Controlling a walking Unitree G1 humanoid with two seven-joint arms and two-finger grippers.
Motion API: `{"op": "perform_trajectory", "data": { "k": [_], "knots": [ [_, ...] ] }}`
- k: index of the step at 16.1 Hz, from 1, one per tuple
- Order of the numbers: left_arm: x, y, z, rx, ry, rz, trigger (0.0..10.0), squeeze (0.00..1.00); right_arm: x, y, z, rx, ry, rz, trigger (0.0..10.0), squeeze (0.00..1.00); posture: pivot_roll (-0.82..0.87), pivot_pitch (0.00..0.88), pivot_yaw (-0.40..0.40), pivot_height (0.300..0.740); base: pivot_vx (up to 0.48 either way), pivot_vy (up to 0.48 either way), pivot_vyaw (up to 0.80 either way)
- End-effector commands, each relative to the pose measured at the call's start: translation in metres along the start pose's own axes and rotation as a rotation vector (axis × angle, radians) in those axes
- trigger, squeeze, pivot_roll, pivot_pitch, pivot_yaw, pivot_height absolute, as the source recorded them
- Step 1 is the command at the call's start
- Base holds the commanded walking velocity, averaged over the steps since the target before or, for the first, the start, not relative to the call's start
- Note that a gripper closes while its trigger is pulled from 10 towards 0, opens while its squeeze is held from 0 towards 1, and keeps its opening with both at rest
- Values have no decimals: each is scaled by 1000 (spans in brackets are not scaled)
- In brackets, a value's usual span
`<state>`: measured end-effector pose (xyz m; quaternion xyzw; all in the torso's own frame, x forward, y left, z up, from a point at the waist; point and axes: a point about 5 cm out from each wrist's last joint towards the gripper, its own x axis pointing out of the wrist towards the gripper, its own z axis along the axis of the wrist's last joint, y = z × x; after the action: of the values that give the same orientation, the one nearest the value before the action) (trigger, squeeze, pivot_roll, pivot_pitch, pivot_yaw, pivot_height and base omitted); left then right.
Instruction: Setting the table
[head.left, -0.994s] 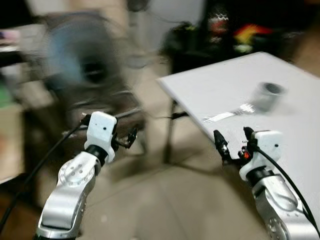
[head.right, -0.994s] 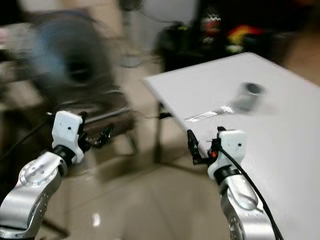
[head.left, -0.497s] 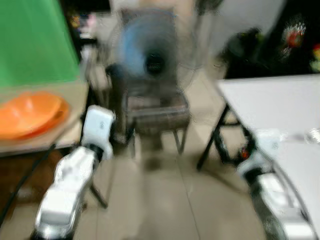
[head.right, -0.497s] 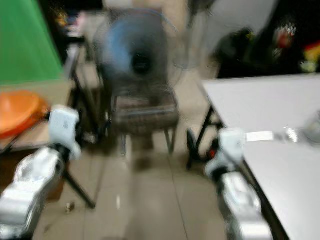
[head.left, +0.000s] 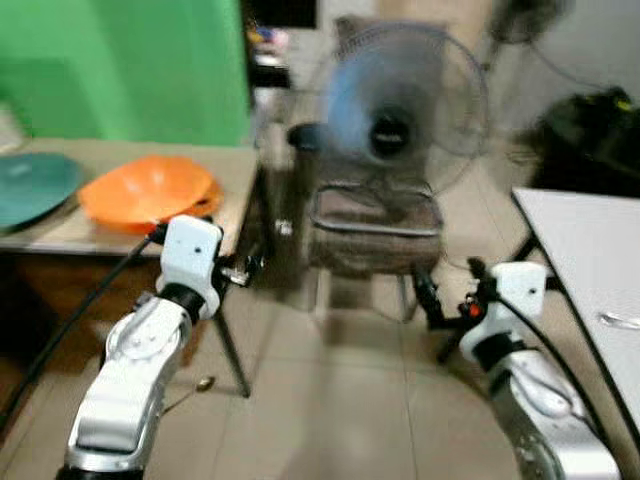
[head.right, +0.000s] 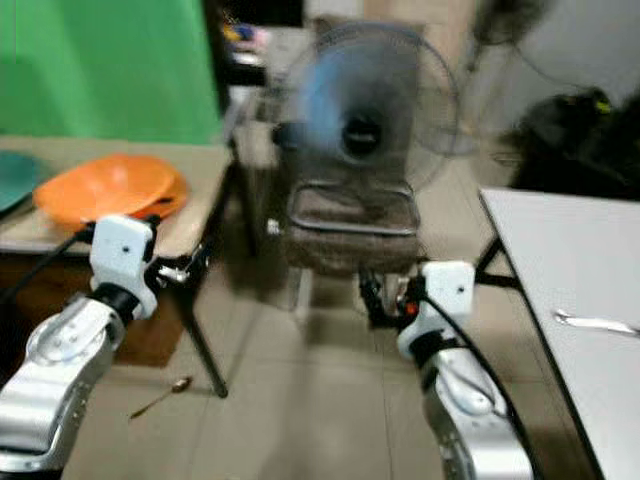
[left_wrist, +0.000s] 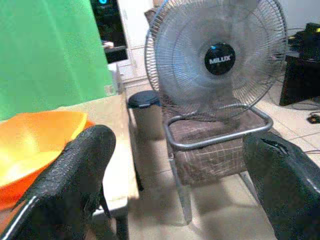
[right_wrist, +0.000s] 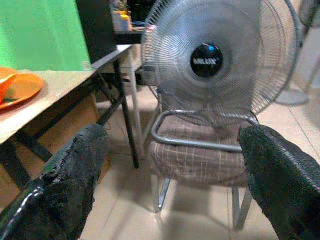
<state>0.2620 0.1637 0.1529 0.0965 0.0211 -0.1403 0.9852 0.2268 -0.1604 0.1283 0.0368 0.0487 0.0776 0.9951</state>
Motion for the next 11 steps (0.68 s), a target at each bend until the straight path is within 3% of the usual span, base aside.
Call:
{"op": "perform_trajectory", "data": {
  "k": [1, 9, 11],
  "knots": [
    [-1, -1, 2, 5, -12, -6, 10000, 0, 0, -3, 0, -9, 2, -16, 10000, 980, -2, 0, -19, 740, 0, 0, 800],
    [-4, -1, 3, -4, -16, -21, 10000, 0, 3, -2, -1, -9, 8, -4, 10000, 984, 7, 0, -29, 740, 0, 0, 800],
    [-4, -1, 3, -10, -20, -27, 10000, 0, 3, -1, -1, -13, 9, 1, 10000, 980, 8, 0, -30, 740, 277, 0, 800]
  ]
}}
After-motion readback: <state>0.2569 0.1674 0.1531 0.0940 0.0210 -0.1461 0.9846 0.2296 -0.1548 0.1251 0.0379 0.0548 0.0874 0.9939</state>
